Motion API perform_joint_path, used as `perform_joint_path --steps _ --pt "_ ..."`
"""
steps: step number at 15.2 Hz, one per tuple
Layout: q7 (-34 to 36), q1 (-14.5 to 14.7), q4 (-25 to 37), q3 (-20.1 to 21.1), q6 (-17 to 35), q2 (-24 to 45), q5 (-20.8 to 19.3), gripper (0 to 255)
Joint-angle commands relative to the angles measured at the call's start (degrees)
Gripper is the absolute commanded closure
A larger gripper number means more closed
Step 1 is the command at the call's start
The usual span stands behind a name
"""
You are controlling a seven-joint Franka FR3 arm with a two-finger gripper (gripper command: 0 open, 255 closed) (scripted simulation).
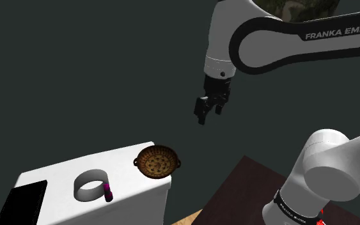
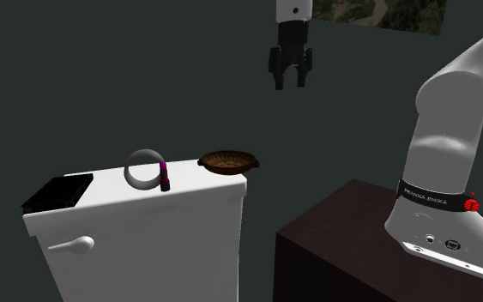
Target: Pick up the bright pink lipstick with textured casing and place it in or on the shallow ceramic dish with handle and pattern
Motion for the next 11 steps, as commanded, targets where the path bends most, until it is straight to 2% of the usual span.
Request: perform_joint_path --steps 1,6,11 --pt "3.8 0.5 0.1 2.9 2.7 2.5 1.4 0" --pt "12.4 0.4 2.3 9.5 8.9 10.3 3.0 0" --pt "21.8 -0.8 6.5 16.2 14.5 19.9 1.6 0"
